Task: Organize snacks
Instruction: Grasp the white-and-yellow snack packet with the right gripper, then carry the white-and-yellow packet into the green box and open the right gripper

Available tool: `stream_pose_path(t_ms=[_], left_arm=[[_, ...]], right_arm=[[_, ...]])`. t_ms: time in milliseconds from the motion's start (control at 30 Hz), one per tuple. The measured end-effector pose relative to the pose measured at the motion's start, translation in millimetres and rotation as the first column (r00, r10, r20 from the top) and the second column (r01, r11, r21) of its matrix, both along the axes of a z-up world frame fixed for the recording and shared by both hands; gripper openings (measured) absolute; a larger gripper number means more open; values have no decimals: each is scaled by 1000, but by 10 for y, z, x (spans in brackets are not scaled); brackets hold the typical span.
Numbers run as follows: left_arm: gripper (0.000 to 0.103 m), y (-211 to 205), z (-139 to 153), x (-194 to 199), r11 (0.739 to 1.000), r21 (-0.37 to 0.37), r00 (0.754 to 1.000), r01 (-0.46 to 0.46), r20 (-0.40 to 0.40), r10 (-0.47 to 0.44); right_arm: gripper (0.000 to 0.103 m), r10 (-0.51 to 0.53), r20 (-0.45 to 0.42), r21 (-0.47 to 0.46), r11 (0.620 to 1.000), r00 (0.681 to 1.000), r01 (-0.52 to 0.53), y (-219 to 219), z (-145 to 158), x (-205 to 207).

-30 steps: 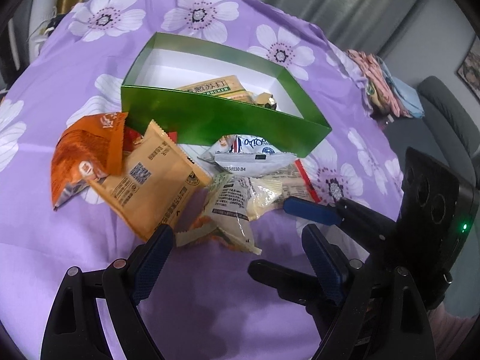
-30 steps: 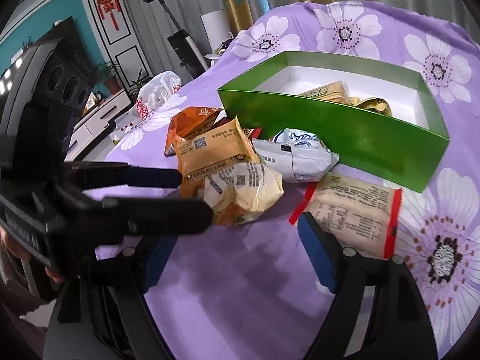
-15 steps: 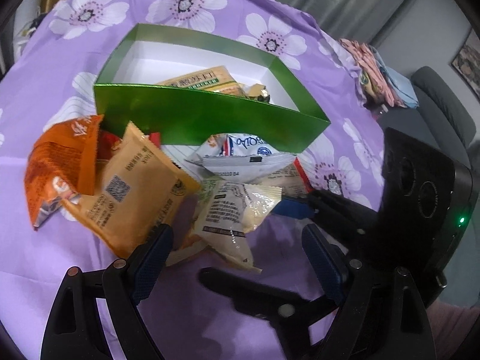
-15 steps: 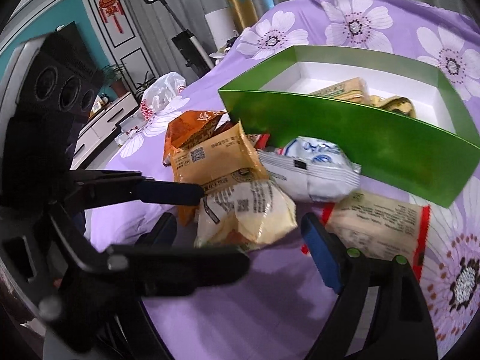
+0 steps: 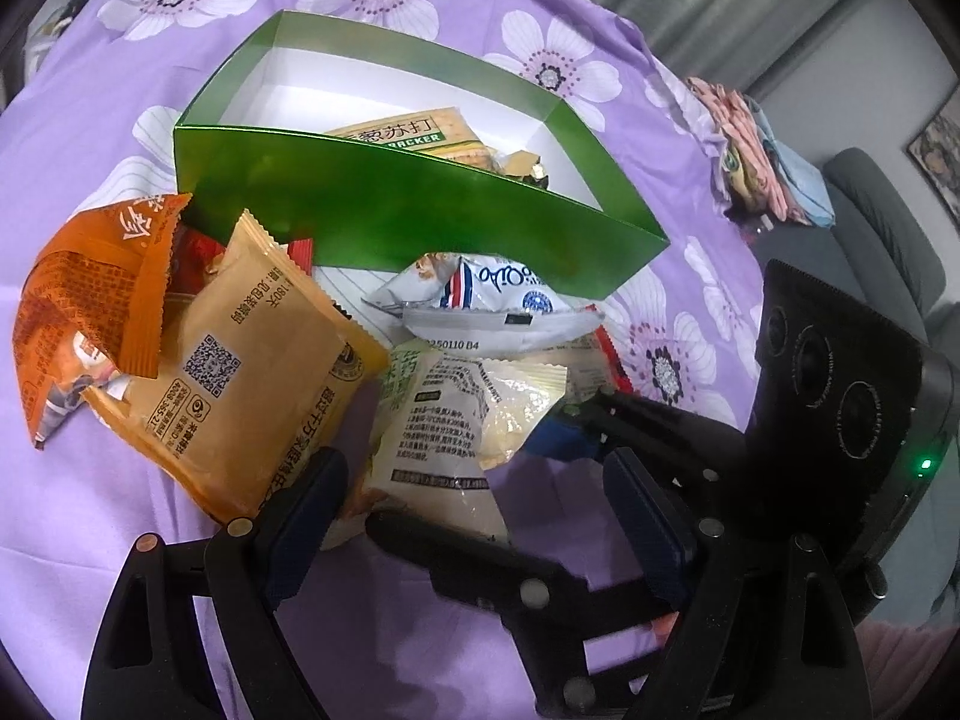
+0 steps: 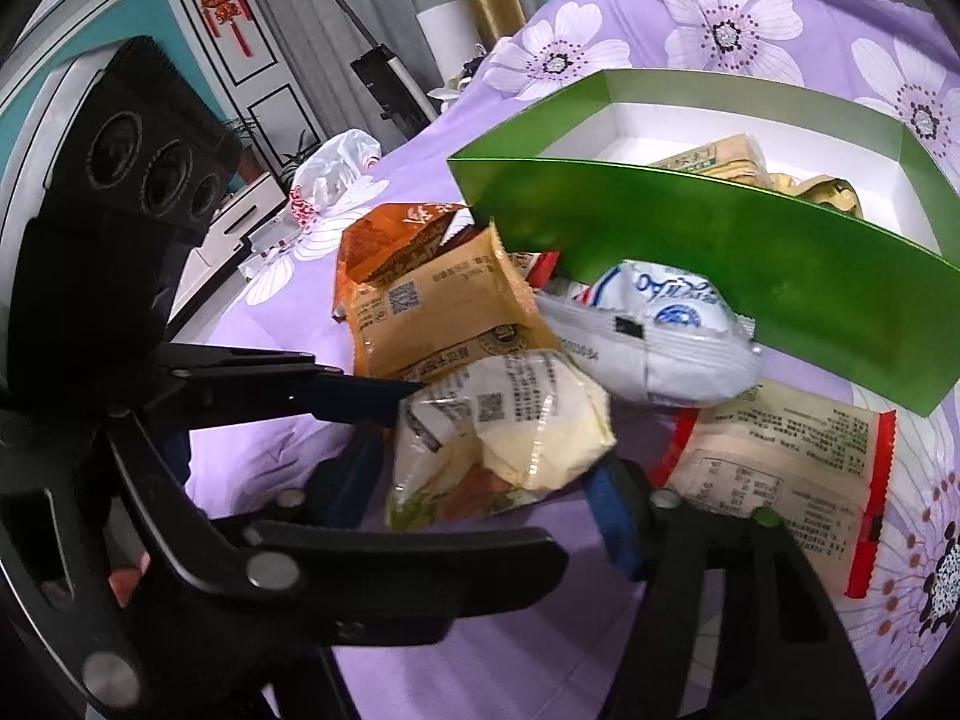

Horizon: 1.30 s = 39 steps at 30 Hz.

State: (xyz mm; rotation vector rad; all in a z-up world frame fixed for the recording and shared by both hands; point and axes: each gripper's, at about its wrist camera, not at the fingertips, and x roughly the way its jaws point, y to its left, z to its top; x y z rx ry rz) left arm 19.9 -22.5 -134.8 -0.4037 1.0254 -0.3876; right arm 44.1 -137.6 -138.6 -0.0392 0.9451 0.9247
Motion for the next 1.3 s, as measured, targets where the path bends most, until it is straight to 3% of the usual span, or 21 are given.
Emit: stream_pose_path(t_ms=[200,400,533,1300], left_arm=[[60,38,-5,21,999,15,999,-35,-8,35],[58,64,35,-12,999,7,999,-49,-8,49],[50,61,104,-62,999,-2,999,-51,6,51],[49,-317,761,-280,998,65,987,8,161,-18]], right_arm=[[49,4,6,-2,1000,1000,-4,-5,-4,-1],[45,4,33,-8,1000,999,-3,-3,10,-16],[42,3,61,-4,1000,998,-3,-37,58,-87],[41,-50,232,49,998,971,40,-417,651,-417]])
